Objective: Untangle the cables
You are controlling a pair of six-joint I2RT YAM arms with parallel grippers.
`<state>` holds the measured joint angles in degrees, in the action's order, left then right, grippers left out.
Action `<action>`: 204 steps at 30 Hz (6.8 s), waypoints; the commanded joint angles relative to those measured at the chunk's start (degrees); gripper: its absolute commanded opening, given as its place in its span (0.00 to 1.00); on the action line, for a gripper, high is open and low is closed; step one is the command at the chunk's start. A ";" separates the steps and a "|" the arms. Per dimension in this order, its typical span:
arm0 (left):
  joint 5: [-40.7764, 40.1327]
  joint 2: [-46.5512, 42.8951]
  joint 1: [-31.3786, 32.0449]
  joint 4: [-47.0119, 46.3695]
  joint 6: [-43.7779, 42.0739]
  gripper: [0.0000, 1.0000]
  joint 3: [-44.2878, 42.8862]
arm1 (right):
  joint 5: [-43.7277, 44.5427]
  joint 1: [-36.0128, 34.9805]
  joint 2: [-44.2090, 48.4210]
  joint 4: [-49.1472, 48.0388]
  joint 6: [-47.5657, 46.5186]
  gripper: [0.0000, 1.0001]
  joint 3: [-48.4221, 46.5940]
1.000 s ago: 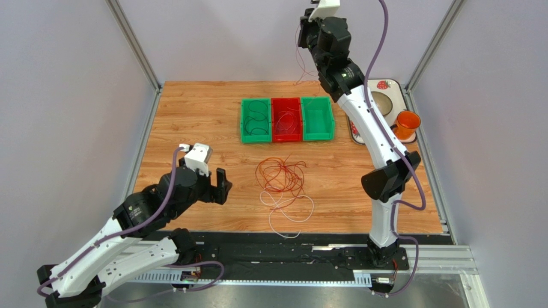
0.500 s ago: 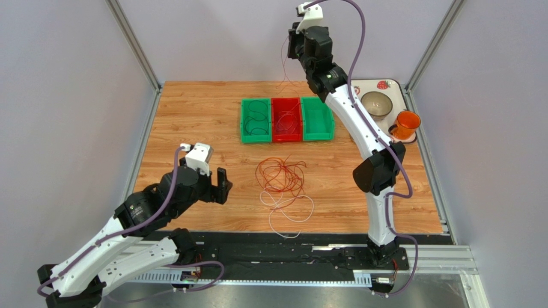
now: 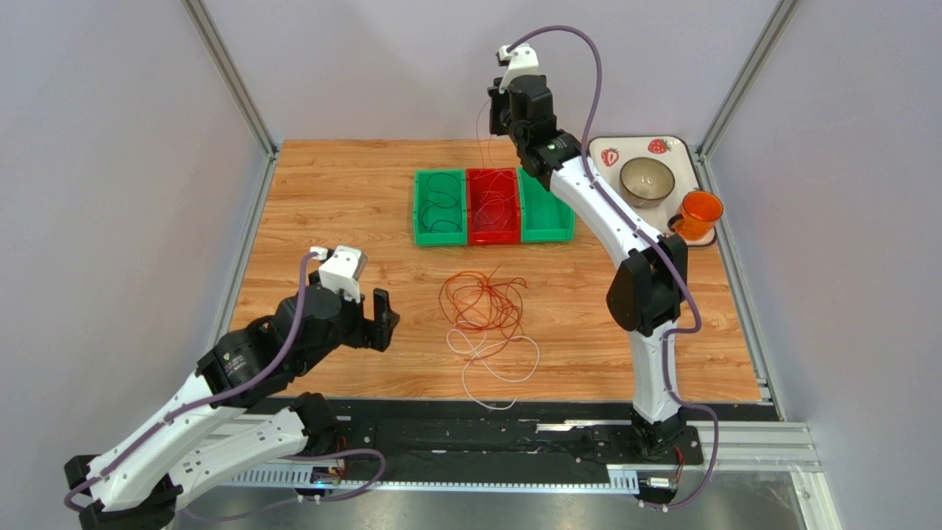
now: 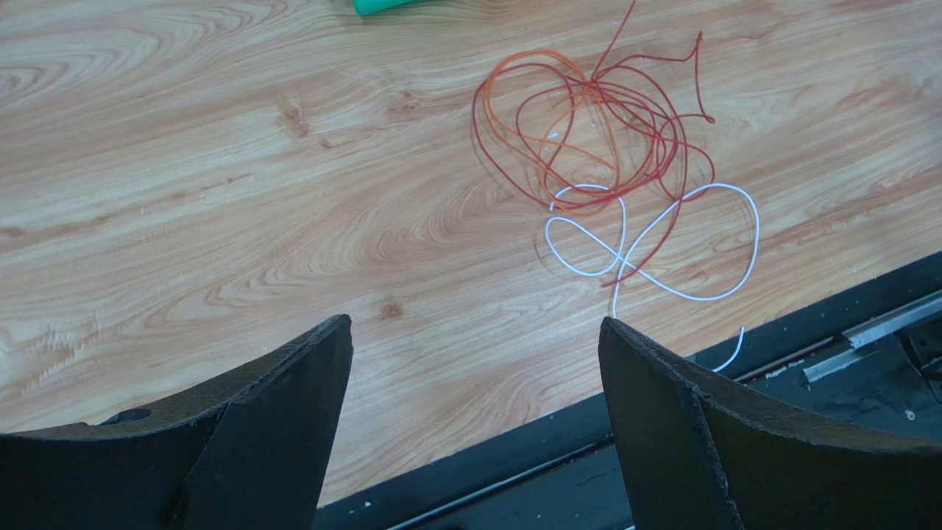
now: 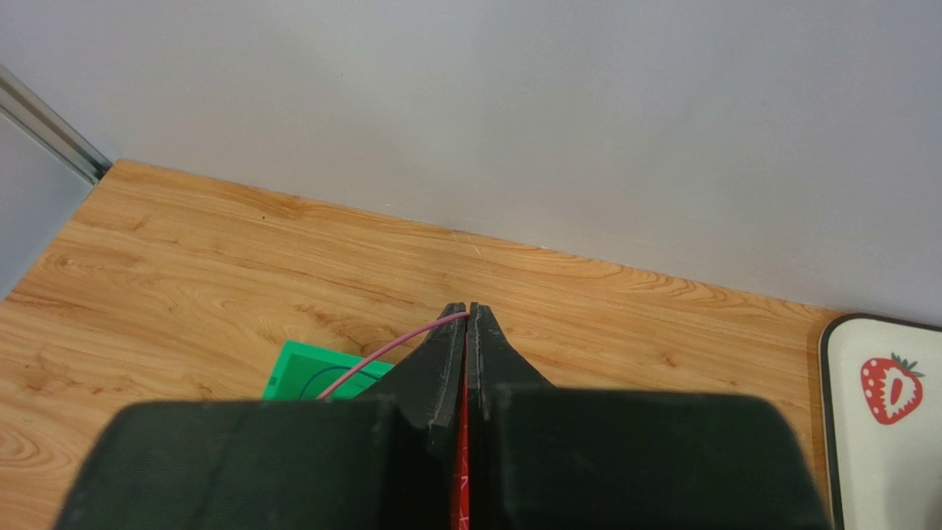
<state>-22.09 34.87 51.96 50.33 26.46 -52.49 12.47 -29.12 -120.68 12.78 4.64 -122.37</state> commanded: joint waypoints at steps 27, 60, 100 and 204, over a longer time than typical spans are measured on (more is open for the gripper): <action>0.38 -0.68 -0.29 -1.63 -1.15 0.90 0.19 | 1.77 1.26 -1.66 -5.39 4.05 0.00 13.12; 2.14 1.51 -0.29 -2.69 -2.02 0.90 0.37 | 4.76 0.56 -7.54 -0.04 15.30 0.00 14.00; 1.61 6.70 -0.29 -2.16 -2.02 0.89 -0.07 | 5.66 -1.73 8.19 -14.27 10.03 0.51 30.61; 8.46 33.15 7.89 -27.99 16.43 0.84 12.93 | 5.64 -7.70 53.80 3.22 33.24 0.55 83.52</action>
<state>-15.38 68.05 59.57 25.52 38.02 -40.91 18.48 -37.04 -65.49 17.76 38.24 -35.79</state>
